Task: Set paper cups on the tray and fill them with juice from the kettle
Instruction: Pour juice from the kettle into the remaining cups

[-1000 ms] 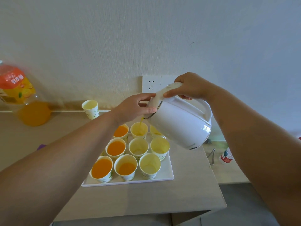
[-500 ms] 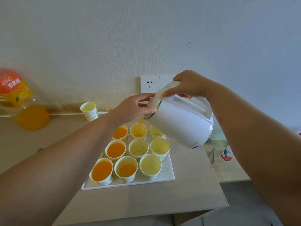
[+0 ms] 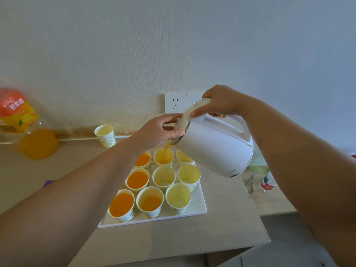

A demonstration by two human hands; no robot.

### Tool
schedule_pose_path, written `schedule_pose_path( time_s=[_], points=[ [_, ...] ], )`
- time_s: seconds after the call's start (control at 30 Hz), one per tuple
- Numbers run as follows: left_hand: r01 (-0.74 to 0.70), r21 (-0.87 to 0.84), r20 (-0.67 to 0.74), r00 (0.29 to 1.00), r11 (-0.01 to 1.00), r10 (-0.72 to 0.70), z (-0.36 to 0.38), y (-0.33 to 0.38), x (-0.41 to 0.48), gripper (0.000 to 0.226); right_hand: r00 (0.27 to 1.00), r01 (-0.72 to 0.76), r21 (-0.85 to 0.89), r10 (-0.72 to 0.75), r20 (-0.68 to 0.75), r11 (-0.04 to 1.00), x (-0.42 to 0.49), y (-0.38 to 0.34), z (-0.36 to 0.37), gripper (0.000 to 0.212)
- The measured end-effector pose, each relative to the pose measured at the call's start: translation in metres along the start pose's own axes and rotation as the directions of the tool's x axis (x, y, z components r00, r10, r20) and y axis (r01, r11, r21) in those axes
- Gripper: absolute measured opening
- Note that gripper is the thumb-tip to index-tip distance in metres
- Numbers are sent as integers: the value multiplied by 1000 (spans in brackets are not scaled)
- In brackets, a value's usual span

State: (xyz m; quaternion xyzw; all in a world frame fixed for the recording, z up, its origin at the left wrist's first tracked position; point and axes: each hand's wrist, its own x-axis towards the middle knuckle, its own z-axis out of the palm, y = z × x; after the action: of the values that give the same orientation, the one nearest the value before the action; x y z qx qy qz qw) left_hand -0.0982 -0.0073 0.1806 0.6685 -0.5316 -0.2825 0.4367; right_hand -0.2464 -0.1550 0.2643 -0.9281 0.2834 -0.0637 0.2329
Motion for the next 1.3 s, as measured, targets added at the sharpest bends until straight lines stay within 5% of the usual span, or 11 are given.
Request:
schedule_pose_path(
  time_s=[1.3],
  points=[
    [19, -32, -17, 1000, 999, -20, 0, -5, 6, 52, 1000, 10, -58, -10, -5, 998, 1, -7, -4, 42]
  ],
)
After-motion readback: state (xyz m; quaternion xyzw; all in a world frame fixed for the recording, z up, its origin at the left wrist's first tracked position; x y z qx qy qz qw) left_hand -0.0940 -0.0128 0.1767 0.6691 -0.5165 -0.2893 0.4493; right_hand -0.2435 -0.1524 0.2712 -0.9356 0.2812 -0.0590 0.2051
